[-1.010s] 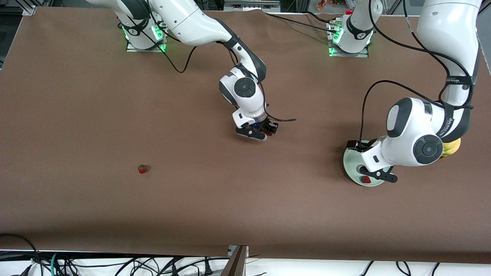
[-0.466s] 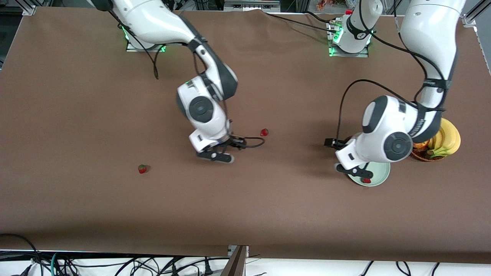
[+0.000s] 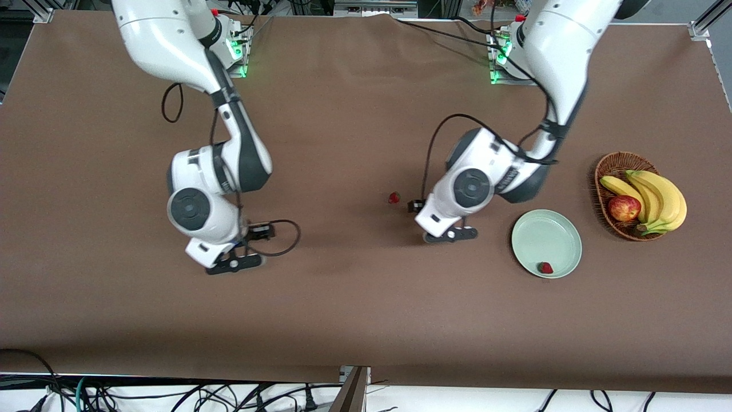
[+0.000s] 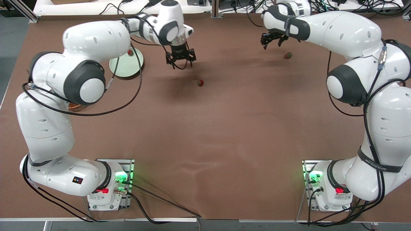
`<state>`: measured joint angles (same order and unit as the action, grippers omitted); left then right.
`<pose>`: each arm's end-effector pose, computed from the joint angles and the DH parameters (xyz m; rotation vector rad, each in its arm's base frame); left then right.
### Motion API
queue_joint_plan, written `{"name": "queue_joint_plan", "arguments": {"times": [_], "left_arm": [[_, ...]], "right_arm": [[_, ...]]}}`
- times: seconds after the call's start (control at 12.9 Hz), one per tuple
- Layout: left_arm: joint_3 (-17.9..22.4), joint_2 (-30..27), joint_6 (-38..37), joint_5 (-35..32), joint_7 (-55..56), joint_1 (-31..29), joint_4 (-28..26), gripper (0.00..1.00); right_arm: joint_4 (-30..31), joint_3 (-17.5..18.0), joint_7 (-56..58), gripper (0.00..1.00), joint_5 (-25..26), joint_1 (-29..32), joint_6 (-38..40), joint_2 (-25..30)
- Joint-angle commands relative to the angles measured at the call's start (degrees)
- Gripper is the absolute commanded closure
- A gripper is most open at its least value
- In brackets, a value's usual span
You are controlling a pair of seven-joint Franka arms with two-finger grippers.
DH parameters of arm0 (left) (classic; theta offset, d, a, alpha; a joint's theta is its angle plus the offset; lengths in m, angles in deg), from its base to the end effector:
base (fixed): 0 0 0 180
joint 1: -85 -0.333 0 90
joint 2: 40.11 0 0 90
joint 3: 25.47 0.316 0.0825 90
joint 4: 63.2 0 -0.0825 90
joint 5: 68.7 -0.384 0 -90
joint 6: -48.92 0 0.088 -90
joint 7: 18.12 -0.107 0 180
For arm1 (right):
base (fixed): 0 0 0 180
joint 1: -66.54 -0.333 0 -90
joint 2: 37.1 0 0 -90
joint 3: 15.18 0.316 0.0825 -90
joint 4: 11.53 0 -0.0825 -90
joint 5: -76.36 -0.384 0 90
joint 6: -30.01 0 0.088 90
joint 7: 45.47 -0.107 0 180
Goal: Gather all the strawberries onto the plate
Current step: 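Grasp the last strawberry with the right gripper while the left grasps another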
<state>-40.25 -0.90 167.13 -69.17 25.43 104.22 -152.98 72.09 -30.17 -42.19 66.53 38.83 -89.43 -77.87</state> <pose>0.5785 -0.3618 0.2390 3.0849 0.3166 -0.3577 0.6846 0.1969 0.2677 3.0869 0.3814 -0.0906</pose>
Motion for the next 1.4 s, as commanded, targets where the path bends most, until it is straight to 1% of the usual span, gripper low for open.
{"name": "queue_joint_plan", "arguments": {"times": [0.0,0.16,0.23,0.31,0.39,0.47,0.54,0.7,0.85,1.01,1.17,1.24,1.32], "left_arm": [[0.99,1.82,3.76,-0.58,8.8,3.53,-0.31,0.0],[0.99,4.11,8.86,-0.67,15.13,5.73,-0.4,0.0],[0.99,4.21,9.14,-0.67,15.5,6.0,-0.49,0.0],[0.99,4.21,9.15,-1.1,15.42,6.18,-0.57,0.07],[0.99,4.29,9.23,-2.06,15.68,6.35,-0.84,0.2],[0.9,4.47,9.32,-2.16,15.77,6.36,-1.19,0.25],[0.81,4.91,9.23,-2.16,15.86,6.53,-1.45,0.25],[0.81,5.08,9.23,-2.16,16.04,7.15,-1.72,0.25],[0.81,5.43,9.32,-2.07,16.04,7.15,-1.72,0.35],[0.72,6.05,9.5,-1.37,16.21,7.15,-1.63,0.57],[0.72,5.88,9.41,-1.37,16.12,6.8,-1.46,0.88],[0.72,5.35,8.8,-1.37,15.6,6.45,-1.28,0.97],[0.98,4.31,8.27,-1.37,15.86,6.18,-1.1,0.97]], "right_arm": [[2.51,0.75,7.69,0.14,0.16,4.4,-3.5,-0.18],[4.69,1.1,9.89,0.14,0.08,6.69,-6.48,-1.06],[6.1,1.01,10.86,0.14,-1.06,6.88,-8.33,-1.06],[7.33,1.01,12.09,0.14,-3.24,7.23,-8.87,-1.06],[8.13,1.01,13.58,0.15,-5.09,7.4,-8.87,-1.06],[8.49,1.01,14.38,0.16,-6.07,7.67,-8.87,-1.15],[8.66,1.01,14.56,0.17,-6.16,7.76,-8.87,-1.15],[8.66,1.01,14.74,0.24,-6.17,8.02,-8.87,-1.15],[8.66,1.01,16.66,0.25,-6.17,8.54,-9.66,-1.24],[8.66,1.01,18.51,0.28,-6.43,9.42,-10.28,-2.03],[8.66,1.1,18.87,0.34,-7.48,9.51,-10.28,-2.03],[8.58,1.1,18.87,0.36,-7.48,9.51,-10.28,-2.03],[8.58,1.1,18.87,0.36,-7.74,9.51,-10.28,-2.03]]}}
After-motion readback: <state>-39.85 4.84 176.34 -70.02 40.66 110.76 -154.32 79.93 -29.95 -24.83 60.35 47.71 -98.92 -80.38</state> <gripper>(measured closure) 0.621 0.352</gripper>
